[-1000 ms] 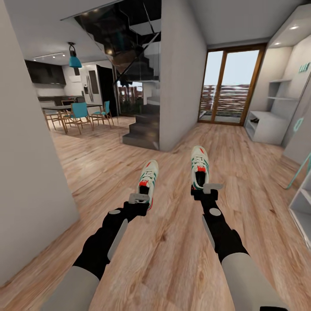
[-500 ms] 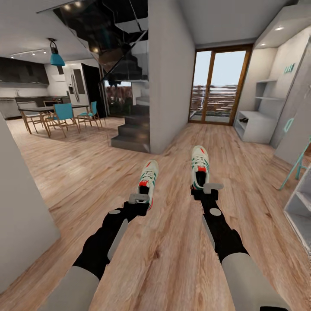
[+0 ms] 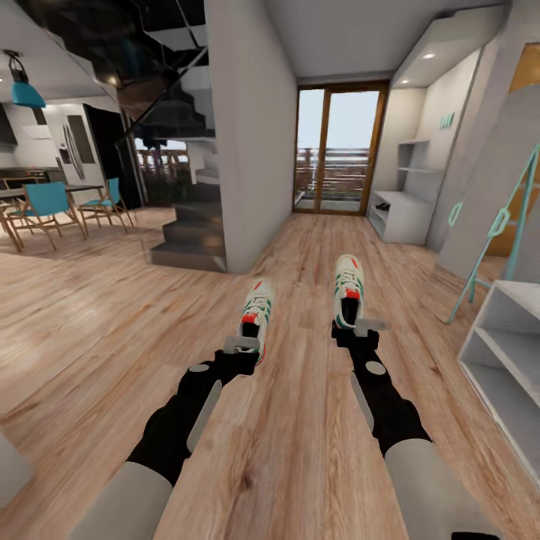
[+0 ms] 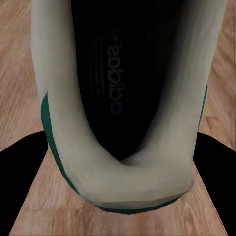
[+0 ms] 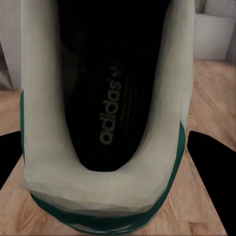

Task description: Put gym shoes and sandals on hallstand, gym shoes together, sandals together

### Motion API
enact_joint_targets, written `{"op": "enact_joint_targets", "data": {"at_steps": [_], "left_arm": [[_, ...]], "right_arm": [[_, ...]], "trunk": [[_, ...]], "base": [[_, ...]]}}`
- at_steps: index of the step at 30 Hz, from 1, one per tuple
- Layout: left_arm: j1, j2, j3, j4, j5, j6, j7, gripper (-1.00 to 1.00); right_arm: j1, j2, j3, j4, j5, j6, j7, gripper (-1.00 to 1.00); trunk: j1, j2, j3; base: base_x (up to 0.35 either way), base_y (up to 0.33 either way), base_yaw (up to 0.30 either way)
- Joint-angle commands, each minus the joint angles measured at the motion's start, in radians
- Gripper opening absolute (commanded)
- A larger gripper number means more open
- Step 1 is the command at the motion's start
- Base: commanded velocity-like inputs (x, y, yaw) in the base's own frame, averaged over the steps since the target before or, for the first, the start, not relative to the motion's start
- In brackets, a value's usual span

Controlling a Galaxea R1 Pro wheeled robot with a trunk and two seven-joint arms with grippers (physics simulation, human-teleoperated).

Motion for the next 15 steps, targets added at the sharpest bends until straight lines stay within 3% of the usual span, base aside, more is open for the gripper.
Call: {"op": "enact_joint_targets", "data": {"at_steps": [1, 15], "left_arm": [[0.0, 0.0, 0.0, -0.002, 0.01, 0.006, 0.002, -1.0], [0.0, 0.0, 0.0, -0.002, 0.01, 0.006, 0.002, -1.0]], "right_arm": [[-0.001, 0.001, -0.002, 0.0, 0.011, 0.002, -0.001, -1.0], [-0.001, 0.001, -0.002, -0.002, 0.011, 0.002, -0.001, -1.0]], "trunk": [[0.0, 0.0, -0.001], [0.0, 0.0, -0.001]], "base": [[0.343, 0.0, -0.289], [0.343, 0.0, -0.289]]}}
